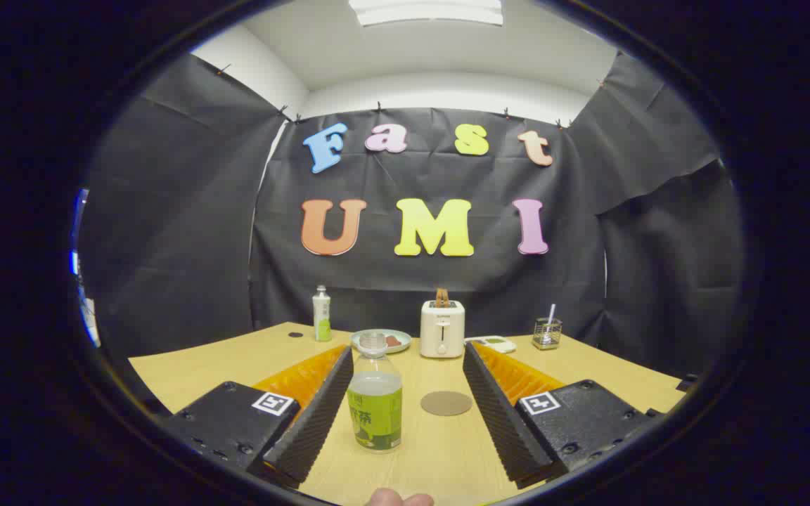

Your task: Take the bottle from table, then pour the juice into the cup, finally place the bottle on the coaster

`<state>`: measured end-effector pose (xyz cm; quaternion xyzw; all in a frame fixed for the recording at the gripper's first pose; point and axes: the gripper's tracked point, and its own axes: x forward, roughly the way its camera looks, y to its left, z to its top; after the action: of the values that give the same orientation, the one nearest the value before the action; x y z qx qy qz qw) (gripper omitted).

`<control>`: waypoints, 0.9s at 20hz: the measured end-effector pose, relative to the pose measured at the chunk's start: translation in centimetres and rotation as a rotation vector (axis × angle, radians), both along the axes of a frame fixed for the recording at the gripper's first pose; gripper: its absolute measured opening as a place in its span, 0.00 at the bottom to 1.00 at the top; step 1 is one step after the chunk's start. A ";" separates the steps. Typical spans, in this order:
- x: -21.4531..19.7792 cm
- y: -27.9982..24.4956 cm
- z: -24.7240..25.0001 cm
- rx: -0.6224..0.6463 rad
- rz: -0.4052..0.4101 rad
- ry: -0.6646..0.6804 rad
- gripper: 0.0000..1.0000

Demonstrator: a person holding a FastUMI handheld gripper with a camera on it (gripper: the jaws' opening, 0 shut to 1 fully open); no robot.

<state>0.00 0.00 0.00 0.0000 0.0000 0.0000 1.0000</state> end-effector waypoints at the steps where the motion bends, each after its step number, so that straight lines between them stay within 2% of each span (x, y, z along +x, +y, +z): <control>1: -0.2 0.1 0.0 0.002 -0.007 0.007 1.00; 9: -2.2 1.7 -0.5 -0.040 0.007 0.026 1.00; 18: -1.6 1.7 -1.2 -0.007 0.008 0.060 1.00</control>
<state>-1.64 1.72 -1.24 -0.0036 0.0298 0.0041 0.9995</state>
